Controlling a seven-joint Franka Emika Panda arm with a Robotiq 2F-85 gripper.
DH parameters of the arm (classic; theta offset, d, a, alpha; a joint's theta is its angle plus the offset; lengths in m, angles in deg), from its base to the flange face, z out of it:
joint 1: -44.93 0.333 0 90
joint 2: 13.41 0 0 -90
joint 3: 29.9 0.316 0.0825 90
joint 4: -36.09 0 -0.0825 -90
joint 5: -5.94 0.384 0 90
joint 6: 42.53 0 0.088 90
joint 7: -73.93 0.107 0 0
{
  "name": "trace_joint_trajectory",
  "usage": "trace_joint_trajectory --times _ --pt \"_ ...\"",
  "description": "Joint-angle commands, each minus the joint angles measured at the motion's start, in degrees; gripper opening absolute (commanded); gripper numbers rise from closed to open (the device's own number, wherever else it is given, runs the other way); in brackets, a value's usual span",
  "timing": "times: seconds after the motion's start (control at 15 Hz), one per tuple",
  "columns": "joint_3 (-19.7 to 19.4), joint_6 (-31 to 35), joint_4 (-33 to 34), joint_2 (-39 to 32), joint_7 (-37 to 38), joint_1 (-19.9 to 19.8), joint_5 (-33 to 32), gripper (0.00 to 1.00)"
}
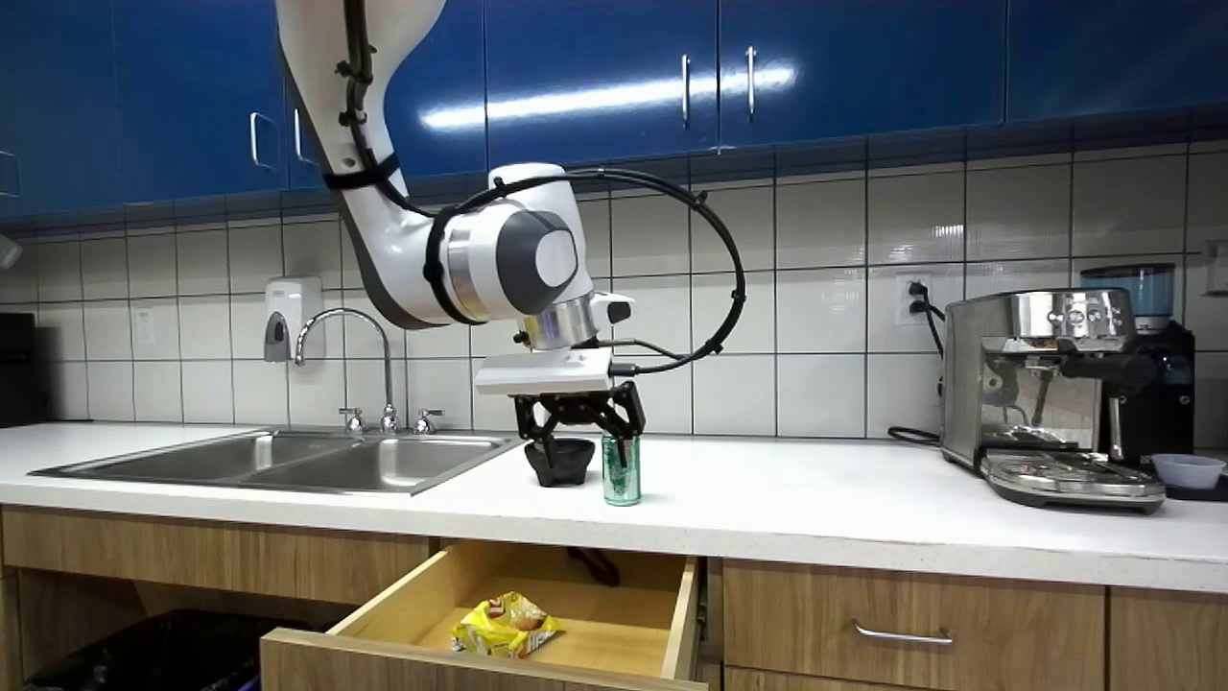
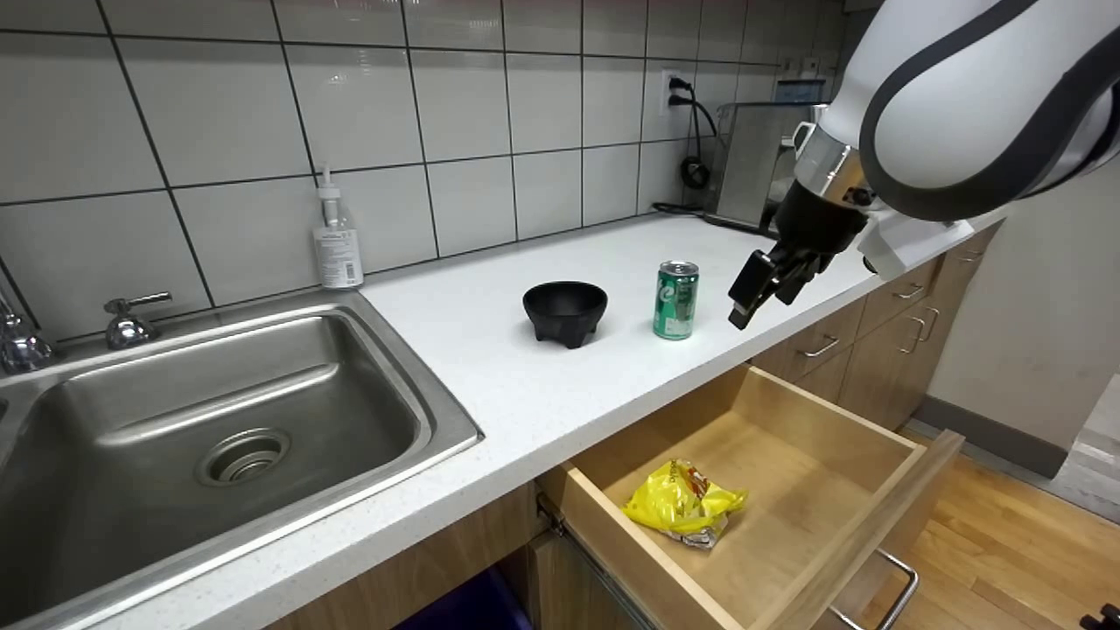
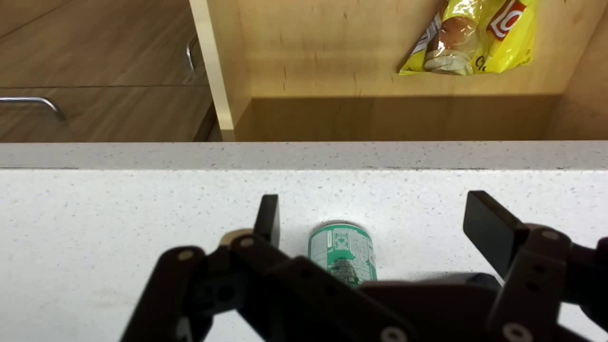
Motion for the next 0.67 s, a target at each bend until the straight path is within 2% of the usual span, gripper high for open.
trace_joint_trajectory --times 0.0,0.6 --pt "-1.1 -0.01 3.15 -1.31 2.26 -0.39 -1.53 1.0" --pt "-0.6 -0.51 10.69 -5.61 -0.55 -0.86 7.06 1.0"
